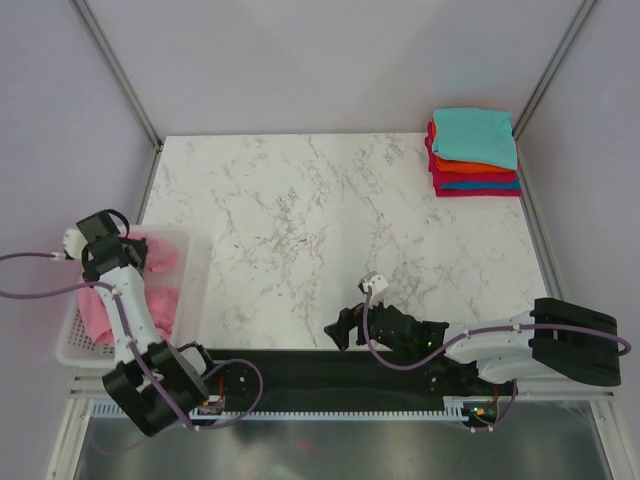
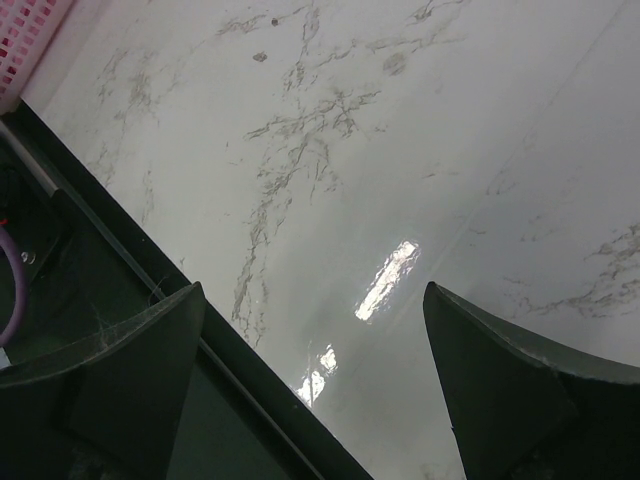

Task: Fold and stack the t-shirts
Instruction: Grab the tshirt from the pile, then move the tshirt to the center of the board

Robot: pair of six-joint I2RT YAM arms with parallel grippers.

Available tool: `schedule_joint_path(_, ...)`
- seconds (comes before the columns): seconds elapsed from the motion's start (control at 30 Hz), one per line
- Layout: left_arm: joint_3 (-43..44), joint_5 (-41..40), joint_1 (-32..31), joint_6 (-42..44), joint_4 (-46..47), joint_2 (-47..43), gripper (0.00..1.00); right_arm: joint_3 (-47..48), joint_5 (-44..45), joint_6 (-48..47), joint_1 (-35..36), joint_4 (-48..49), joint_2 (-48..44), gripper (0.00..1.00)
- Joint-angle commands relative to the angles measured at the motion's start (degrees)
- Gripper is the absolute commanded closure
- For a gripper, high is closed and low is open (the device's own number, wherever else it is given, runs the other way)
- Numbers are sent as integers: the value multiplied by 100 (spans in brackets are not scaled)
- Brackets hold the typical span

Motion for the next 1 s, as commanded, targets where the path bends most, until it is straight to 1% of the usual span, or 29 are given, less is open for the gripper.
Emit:
schedule_joint_path(0.0,1530,323,17,144,290,-1248,98,125,12,-34,29,181,-45,2)
schedule_joint_path(0.03,1787,464,17,153,325,-1493,98,116,38,-34,29,181,-71,2)
schedule_joint_path(0.07,2286,848,8,153,343,-1539,98,90,73,-26,29,198,-106,2)
schedule_joint_path(0.1,2517,1096,-1,127,361,-1557,98,-32,125,-26,29,259,-289,2)
schedule_joint_path(0.13,2694,1420,-10,14,587,-1549,98,-120,221,44,29,304,-431,2)
schedule_joint_path(0.17,2904,2172,-27,-83,763,-1557,98,-226,457,79,20,339,-615,2)
schedule_joint_path(0.2,2976,2623,-71,-223,948,-1514,98,-427,547,71,20,357,-1078,2)
schedule_joint_path(0.23,3055,3063,-132,-442,1167,-1461,98,-481,643,54,20,261,-1352,2)
schedule_joint_path(0.27,3299,3676,-455,-488,1361,-1295,98,-473,923,-51,29,25,-1659,2)
schedule_joint_path(0.3,3424,3813,-745,-497,1406,-1215,98,-273,1108,-96,29,-786,-2358,2)
schedule_joint_path(0.33,3555,3953,-1087,-271,1476,-1136,98,-114,1336,-113,20,-1291,-2731,2)
schedule_joint_path(0.37,3809,4059,-1865,-86,1477,-1022,98,61,1626,-122,20,-1809,-3100,2)
schedule_joint_path(0.4,3881,4086,-2247,55,1468,-969,98,420,2081,-148,20,-2658,-3800,2)
schedule_joint_path(0.43,3925,4165,-2547,231,1442,-925,98,589,2295,-201,20,-3006,-4129,2)
schedule_joint_path(0.47,3882,4566,-2845,241,1407,-898,97,782,2462,-228,29,-3270,-4428,2)
schedule_joint_path(0.5,3786,4727,-2927,180,1285,-846,95,1210,2803,-202,11,-4056,-4892,2)
schedule_joint_path(0.53,3681,4824,-2997,49,1075,-819,94,1467,2946,-167,20,-4386,-5053,2)
schedule_joint_path(0.57,3375,4929,-3224,39,864,-793,91,1739,3060,-114,20,-4755,-5159,2)
schedule_joint_path(0.6,3163,4904,-3305,74,444,-723,86,2299,3201,104,11,-5498,-5230,2)
schedule_joint_path(0.63,2918,4860,-3654,213,336,-696,80,2557,3402,202,11,-5845,-5196,2)
schedule_joint_path(0.67,2393,4738,-4257,328,265,-653,63,2794,3517,307,20,-6510,-5039,2)
schedule_joint_path(0.7,2170,4650,-4577,451,160,-583,50,3232,3614,604,11,-6821,-4916,2)
schedule_joint_path(0.73,2011,4484,-4919,687,-216,-356,13,3436,3798,738,20,-7128,-4758,2)
schedule_joint_path(0.77,1827,4117,-5488,855,-463,-214,1,3638,3878,887,11,-7419,-4565,2)
schedule_joint_path(0.8,1764,3930,-5677,1117,-639,-65,0,4049,3940,1210,20,-8039,-4084,2)
schedule_joint_path(0.83,1694,3754,-5783,1164,-885,93,0,4288,4010,1396,20,-8350,-3784,2)
schedule_joint_path(0.87,1563,3518,-5862,1190,-905,95,0,4691,4011,1520,20,-8840,-3172,2)
schedule_joint_path(0.93,1448,3218,-5872,1243,-914,-167,0,5036,3932,1774,20,-9169,-2597,2)
schedule_joint_path(0.97,1360,2860,-5872,1269,-931,-264,0,5255,3871,1881,20,-9406,-2142,2)
